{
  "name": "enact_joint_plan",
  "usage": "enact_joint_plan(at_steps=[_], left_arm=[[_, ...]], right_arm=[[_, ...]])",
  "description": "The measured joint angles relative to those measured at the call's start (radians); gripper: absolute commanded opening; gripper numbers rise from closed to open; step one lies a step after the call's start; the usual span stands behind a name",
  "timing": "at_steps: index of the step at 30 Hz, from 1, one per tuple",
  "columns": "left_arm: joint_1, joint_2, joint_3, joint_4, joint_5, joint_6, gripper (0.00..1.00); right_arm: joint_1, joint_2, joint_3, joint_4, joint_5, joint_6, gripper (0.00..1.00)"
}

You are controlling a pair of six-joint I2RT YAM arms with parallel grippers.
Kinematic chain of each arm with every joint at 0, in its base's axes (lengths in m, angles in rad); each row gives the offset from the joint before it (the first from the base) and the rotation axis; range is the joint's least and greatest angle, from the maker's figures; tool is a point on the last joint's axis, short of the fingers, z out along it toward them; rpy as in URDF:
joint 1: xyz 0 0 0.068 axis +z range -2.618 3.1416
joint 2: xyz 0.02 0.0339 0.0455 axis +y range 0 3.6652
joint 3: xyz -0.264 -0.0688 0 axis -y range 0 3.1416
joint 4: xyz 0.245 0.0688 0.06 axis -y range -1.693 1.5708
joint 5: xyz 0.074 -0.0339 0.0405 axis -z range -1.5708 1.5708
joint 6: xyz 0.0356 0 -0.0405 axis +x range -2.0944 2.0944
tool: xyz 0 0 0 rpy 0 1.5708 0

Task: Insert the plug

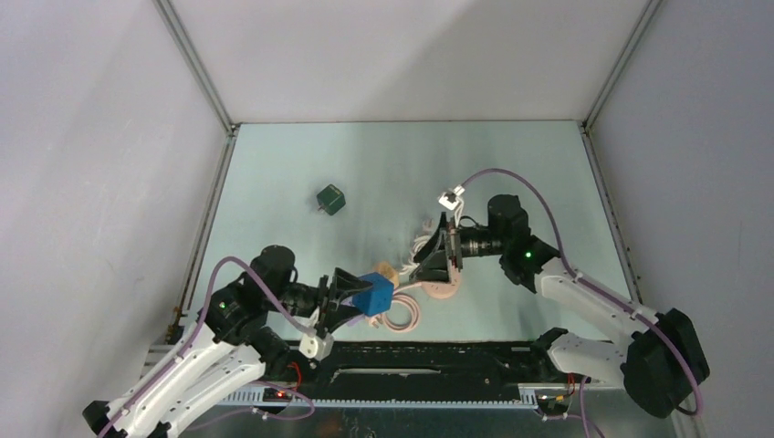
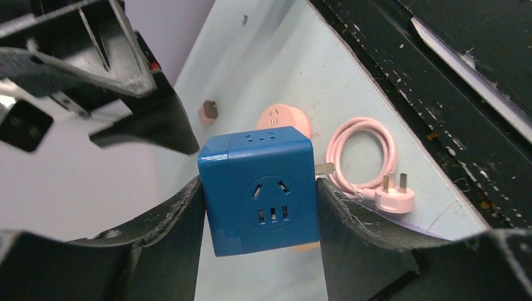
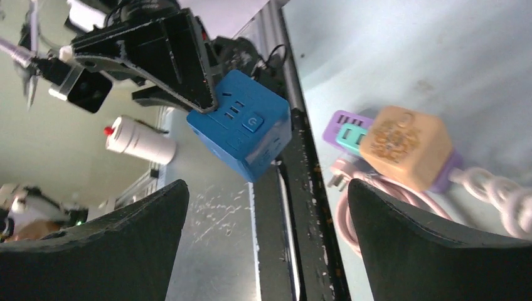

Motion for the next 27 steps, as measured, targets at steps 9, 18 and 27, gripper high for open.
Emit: enact_joint_plan(at_steps=[9,18,27], left_arm=[[-0.032,0.007,0.0,0.042,0.092,0.158,0.0],[-0.074,0.082,0.029,0.001,0.16,0.267,0.0],[-0.082,0.081,0.04,-0.004,0.175,0.276,0.0]], right_arm=[[0.172,0.142,0.067,0.091,-0.105,-0.068,1.0],[0.28,0.153,0.167,0.036,-0.153,-0.227,0.95],[0.341,0.19,0.211,-0.151,-0.137,-0.39,0.94]])
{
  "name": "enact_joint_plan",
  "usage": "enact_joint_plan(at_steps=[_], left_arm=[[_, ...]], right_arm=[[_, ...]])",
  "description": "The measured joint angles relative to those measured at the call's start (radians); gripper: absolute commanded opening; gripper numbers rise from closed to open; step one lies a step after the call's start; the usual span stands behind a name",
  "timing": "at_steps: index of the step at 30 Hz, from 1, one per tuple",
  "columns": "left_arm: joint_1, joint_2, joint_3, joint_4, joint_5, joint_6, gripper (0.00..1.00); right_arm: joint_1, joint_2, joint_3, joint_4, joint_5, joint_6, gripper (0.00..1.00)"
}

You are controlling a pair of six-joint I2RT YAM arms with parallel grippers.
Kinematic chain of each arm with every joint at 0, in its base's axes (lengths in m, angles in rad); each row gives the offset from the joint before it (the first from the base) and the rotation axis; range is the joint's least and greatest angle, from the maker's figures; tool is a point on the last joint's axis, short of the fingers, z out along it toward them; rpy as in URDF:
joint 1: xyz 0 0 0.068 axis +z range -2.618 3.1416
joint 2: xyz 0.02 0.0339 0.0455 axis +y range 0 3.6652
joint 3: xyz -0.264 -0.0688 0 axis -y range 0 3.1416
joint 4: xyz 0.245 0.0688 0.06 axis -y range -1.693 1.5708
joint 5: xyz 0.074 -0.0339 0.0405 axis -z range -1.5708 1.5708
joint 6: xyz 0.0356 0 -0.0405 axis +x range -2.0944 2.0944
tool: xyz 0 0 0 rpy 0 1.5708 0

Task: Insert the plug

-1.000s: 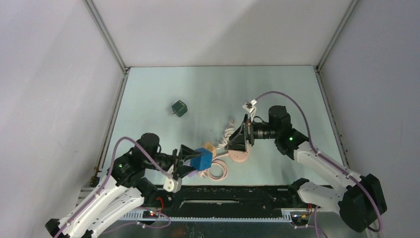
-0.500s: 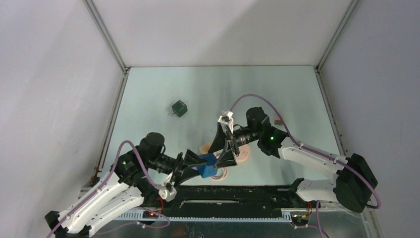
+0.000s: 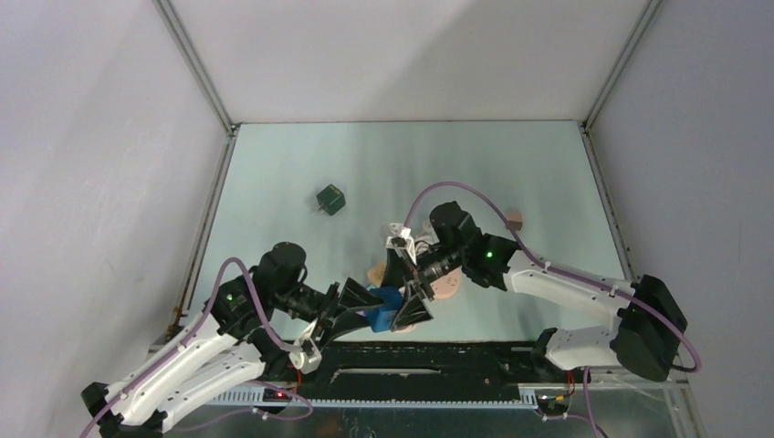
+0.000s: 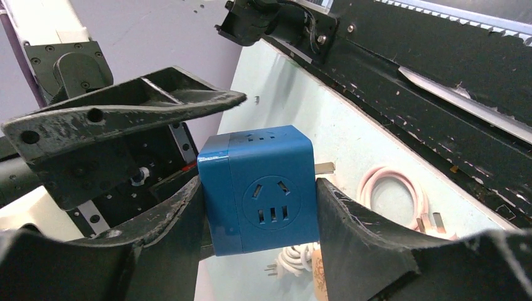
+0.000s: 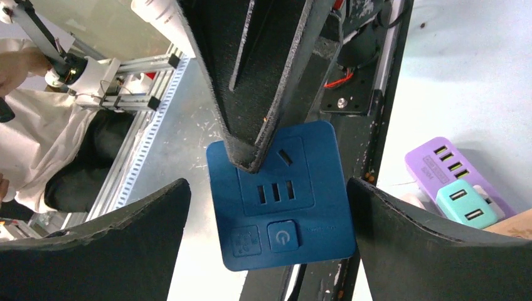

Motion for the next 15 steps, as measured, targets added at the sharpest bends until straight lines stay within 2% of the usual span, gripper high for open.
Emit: enact_joint_plan(at_steps=[2,3,5,7,9,10,11,12,13,15], left_arm=[[0.0,0.0,0.002,0.0,0.001,0.0,0.0],[0.0,0.0,0.002,0.0,0.001,0.0,0.0],[-0.003,0.0,0.002,-0.001,0.004,0.0,0.0],[-0.005,0.0,0.002,-0.006,0.006,-0.005,0.0],[-0.005,0.001,0.002,-0.01,0.004,-0.009,0.03],[-0.005,0.001,0.002,-0.011,0.005,-0.009,0.16],[-0.005,0.001,0.002,-0.013,0.004,-0.009,0.33],[-0.005,0.001,0.002,-0.013,0.004,-0.01,0.74],[-0.005,0.001,0.002,-0.013,0.003,-0.013,0.97],[-0.006,0.0,0.002,0.003,0.002,-0.035,1.0]], right_arm=[[0.01,0.013,0.015,-0.034,0.011,-0.023,0.82],[0.015,0.019,0.021,-0.045,0.015,-0.034,0.72],[0.021,0.03,0.028,-0.058,0.019,-0.05,0.43],[0.021,0.037,0.03,-0.066,0.014,-0.062,0.03],[0.023,0.039,0.03,-0.072,0.014,-0.073,0.0],[0.023,0.039,0.031,-0.073,0.015,-0.076,0.0],[0.023,0.039,0.031,-0.074,0.016,-0.079,0.0],[0.023,0.039,0.031,-0.075,0.018,-0.08,0.0],[0.023,0.039,0.031,-0.078,0.019,-0.082,0.0],[0.023,0.039,0.032,-0.092,0.029,-0.083,0.0]])
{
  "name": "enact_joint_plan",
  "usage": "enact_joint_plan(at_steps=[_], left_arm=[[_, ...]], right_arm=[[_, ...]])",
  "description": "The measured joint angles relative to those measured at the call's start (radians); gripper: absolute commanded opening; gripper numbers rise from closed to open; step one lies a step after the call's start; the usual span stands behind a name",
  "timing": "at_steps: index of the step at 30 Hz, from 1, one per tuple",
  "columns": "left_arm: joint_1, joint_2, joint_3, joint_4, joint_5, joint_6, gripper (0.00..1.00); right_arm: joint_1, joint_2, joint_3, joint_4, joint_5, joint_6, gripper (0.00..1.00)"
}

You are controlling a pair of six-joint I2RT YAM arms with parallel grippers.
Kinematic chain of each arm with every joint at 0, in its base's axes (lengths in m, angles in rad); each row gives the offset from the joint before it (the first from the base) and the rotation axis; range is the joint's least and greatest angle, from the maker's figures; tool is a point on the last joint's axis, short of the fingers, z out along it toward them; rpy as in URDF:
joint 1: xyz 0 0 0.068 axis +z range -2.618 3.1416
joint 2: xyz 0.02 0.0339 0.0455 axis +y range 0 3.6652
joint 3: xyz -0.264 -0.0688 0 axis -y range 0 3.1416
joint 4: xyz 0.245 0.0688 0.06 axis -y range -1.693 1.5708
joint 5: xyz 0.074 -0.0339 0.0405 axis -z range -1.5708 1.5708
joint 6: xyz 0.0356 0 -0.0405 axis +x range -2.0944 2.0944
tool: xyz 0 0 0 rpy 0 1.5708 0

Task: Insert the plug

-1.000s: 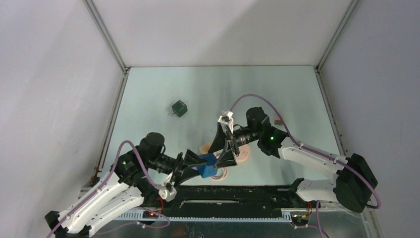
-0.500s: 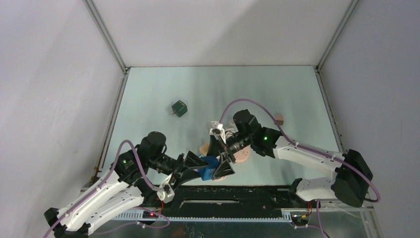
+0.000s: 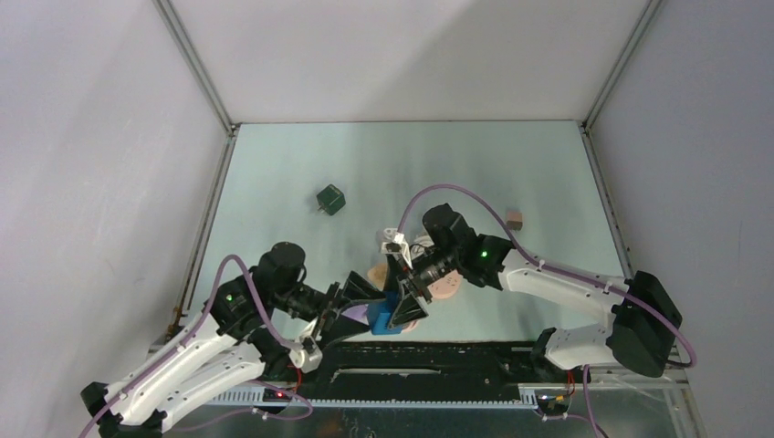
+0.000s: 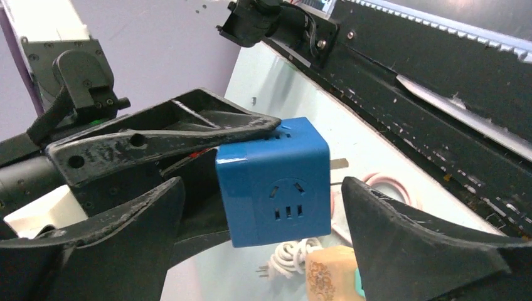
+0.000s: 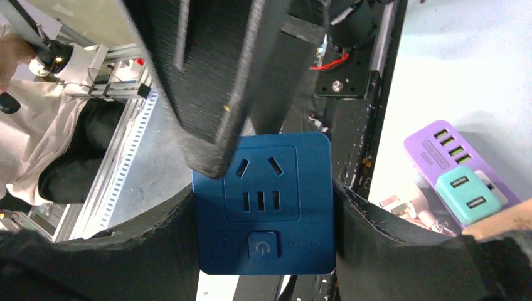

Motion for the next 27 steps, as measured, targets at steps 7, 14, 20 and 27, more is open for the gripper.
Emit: enact_joint_plan(at_steps=[7,14,20,27], left_arm=[[0.0,-0.039,0.0,0.165,-0.043,-0.303,1.0],[0.0,-0.063,0.0,0.34,-0.259,-0.774,1.0],[0.0,-0.049,0.003,0.371,-0.536,-1.135,1.0],[0.0,0.092,0.079,0.261,-0.722,-1.308,1.0]], right_arm=[[-0.071,-0.024,-0.002,-0.093,0.104,-0.002,0.0],[-0.23,-0.172,-0.047,-0.18,0.318,0.026,0.0],[-0.306,-0.259,-0.084,-0.279,0.504,0.035,0.0],[-0.353,-0.333,-0.137,-0.379,0.603,0.026,0.0]])
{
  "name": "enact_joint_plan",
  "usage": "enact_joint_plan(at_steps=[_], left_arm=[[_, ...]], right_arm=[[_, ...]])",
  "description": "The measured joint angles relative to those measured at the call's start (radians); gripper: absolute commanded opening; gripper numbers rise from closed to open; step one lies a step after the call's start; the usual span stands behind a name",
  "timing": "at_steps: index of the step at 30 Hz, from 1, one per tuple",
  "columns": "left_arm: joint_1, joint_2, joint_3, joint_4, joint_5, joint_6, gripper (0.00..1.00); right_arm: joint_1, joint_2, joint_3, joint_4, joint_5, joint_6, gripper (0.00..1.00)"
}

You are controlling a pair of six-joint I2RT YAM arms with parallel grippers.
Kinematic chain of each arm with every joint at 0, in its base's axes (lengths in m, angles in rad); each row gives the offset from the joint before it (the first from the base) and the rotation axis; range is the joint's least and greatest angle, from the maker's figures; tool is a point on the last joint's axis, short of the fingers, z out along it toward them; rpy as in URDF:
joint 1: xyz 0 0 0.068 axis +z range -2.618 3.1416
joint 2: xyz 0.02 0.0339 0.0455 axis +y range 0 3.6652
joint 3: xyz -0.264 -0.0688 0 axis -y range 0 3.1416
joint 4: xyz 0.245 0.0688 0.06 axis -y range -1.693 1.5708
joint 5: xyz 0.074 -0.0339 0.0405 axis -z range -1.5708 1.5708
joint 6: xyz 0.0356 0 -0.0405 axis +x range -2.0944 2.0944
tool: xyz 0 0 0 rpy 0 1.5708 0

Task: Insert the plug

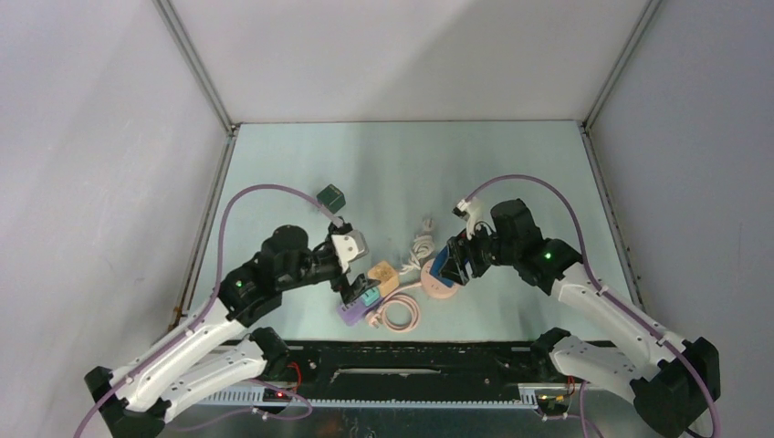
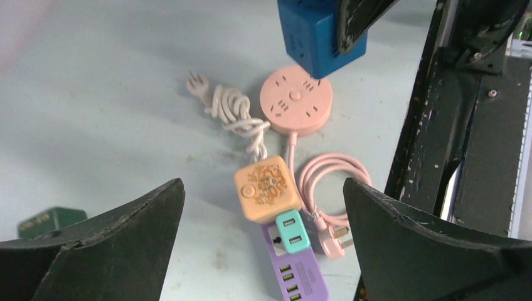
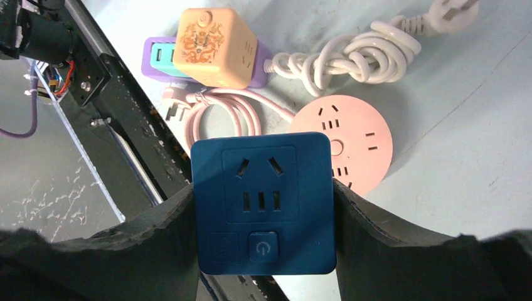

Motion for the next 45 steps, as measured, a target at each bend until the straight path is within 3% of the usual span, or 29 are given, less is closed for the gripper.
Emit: enact_joint_plan(at_steps=[10,15,24,45], left_arm=[[0.0,0.054,0.022,-0.107,-0.089,-0.104,1.0],[0.0,0.059,0.095,-0.164,-0.159,-0.179,1.0],[0.0,0.023,0.097,-0.196,-0.354,-0.275,1.0],[0.0,0.043,0.097,-0.279,-0.529,-0.293,1.0]], right_arm=[[-0.008,0.056,-0.017,-0.003,-0.003,-0.022,0.0],[0.005,0.157,-0.018,0.064,0.01,-0.058,0.0],[0.019,0.345,-0.014,0.18,0.037,-0.11,0.0],[0.037,0.423,0.003,0.287,0.078,-0.131,0.0]])
